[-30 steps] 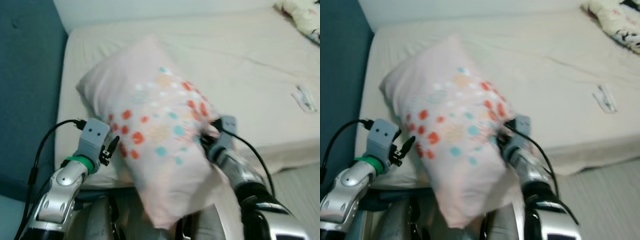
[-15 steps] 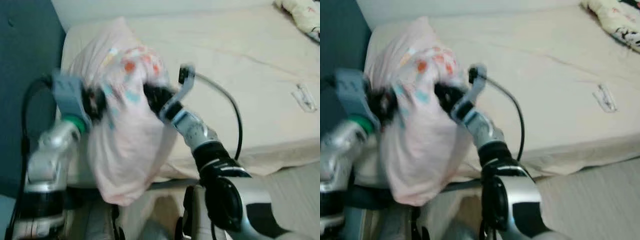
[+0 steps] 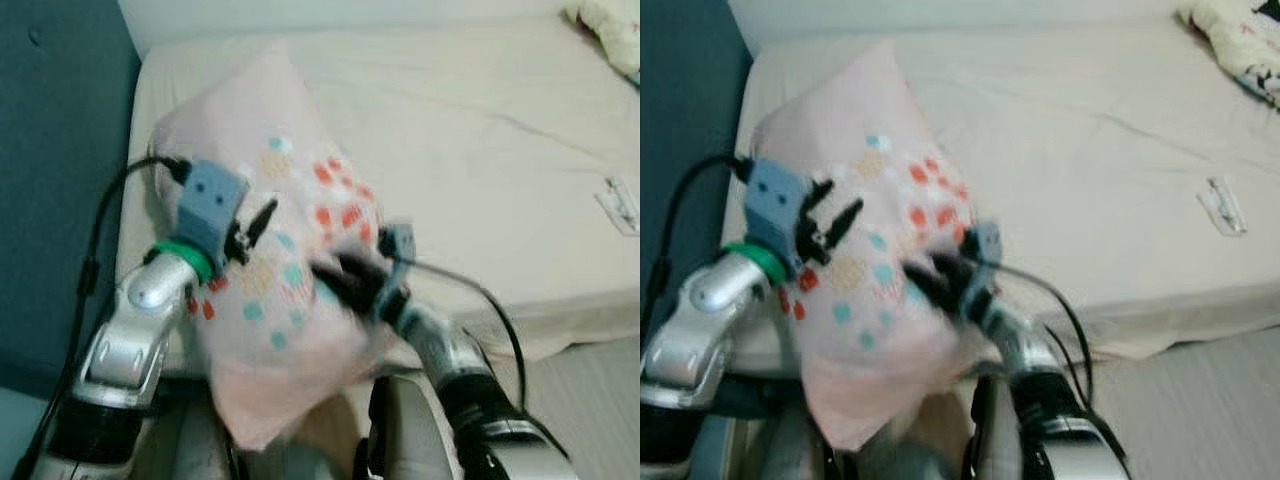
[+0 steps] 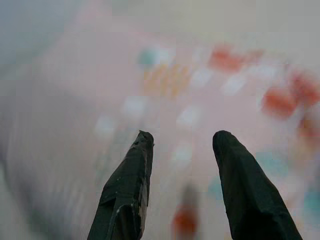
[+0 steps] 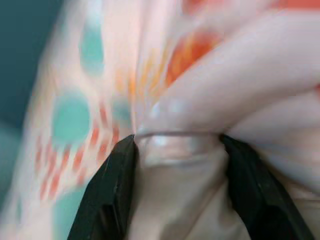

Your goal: Clean up the room

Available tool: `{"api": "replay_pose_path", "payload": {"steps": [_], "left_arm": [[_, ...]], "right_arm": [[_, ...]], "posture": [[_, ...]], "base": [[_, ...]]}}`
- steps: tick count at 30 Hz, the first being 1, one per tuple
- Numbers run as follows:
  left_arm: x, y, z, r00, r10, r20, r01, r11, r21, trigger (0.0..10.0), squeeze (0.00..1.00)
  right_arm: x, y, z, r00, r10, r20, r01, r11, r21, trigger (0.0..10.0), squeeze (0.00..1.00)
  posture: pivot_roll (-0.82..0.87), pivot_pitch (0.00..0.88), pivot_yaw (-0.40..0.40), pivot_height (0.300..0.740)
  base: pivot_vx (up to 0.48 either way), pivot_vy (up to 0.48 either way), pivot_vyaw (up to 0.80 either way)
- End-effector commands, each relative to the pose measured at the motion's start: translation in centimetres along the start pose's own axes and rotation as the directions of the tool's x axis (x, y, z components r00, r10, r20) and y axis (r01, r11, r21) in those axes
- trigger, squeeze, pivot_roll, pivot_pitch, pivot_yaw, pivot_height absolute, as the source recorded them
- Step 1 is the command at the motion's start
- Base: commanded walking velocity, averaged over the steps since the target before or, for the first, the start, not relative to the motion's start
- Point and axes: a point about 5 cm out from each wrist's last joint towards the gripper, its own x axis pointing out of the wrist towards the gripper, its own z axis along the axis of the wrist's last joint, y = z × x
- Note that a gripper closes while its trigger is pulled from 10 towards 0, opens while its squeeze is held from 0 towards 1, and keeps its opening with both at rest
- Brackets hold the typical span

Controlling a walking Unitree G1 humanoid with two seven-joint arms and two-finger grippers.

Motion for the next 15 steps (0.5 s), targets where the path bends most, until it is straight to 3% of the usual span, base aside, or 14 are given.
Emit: {"api": "replay_pose_path", "payload": {"steps": [1,2,3,4,5,12,13,14,15], "left_arm": [[-0.8,-0.1,-1.4,0.998,-0.017,-0.068,0.017,1.000,0.005,10.0,0.00],[-1.2,0.0,-1.8,0.996,-0.020,-0.082,0.020,1.000,-0.002,10.0,0.00],[-1.8,0.5,-2.6,0.992,0.011,-0.127,-0.026,0.993,-0.118,10.0,0.00],[-1.8,0.5,-2.6,0.992,0.011,-0.127,-0.026,0.993,-0.118,10.0,0.00],[-2.3,1.1,-3.4,0.983,0.050,-0.174,-0.093,0.964,-0.248,10.0,0.00],[-2.3,1.1,-3.4,0.983,0.050,-0.174,-0.093,0.964,-0.248,10.0,0.00],[-2.7,1.4,-4.1,0.975,0.075,-0.211,-0.145,0.929,-0.340,10.0,0.00],[-3.1,2.0,-5.3,0.959,0.123,-0.256,-0.231,0.862,-0.450,10.0,0.00],[-3.1,2.0,-5.3,0.959,0.123,-0.256,-0.231,0.862,-0.450,10.0,0.00]], "right_arm": [[-1.0,0.3,-2.3,0.993,0.023,-0.114,-0.023,1.000,0.009,10.0,0.00],[-1.8,0.0,-2.4,0.993,0.014,-0.115,-0.013,1.000,0.012,10.0,0.00],[-3.1,-0.7,-2.0,0.993,-0.022,-0.114,0.018,0.999,-0.032,10.0,0.00],[-3.1,-0.7,-2.0,0.993,-0.022,-0.114,0.018,0.999,-0.032,10.0,0.00],[-4.4,-1.2,-1.5,0.990,-0.068,-0.127,0.052,0.991,-0.121,10.0,0.00],[-4.4,-1.2,-1.5,0.990,-0.068,-0.127,0.052,0.991,-0.121,10.0,0.00],[-5.3,-1.6,-1.0,0.985,-0.105,-0.139,0.075,0.976,-0.205,10.0,0.00],[-6.7,-2.5,0.2,0.972,-0.198,-0.127,0.148,0.934,-0.325,10.0,0.00],[-6.7,-2.5,0.2,0.972,-0.198,-0.127,0.148,0.934,-0.325,10.0,0.00]], "posture": [[0.05,0.126,0.058,0.595],[0.05,0.126,0.058,0.595],[0.05,0.128,0.051,0.595],[0.05,0.128,0.051,0.595],[0.05,0.132,0.049,0.595],[0.05,0.132,0.049,0.595],[0.05,0.132,0.049,0.595],[0.05,0.134,0.048,0.595],[0.05,0.134,0.048,0.595]], "base": [[0.000,0.000,0.00],[0.000,0.000,0.00],[0.000,0.000,0.00],[0.000,0.000,0.00],[0.000,0.000,0.00],[0.000,0.000,0.00],[0.000,0.000,0.00],[0.000,0.000,0.00],[0.000,0.000,0.00]]}}
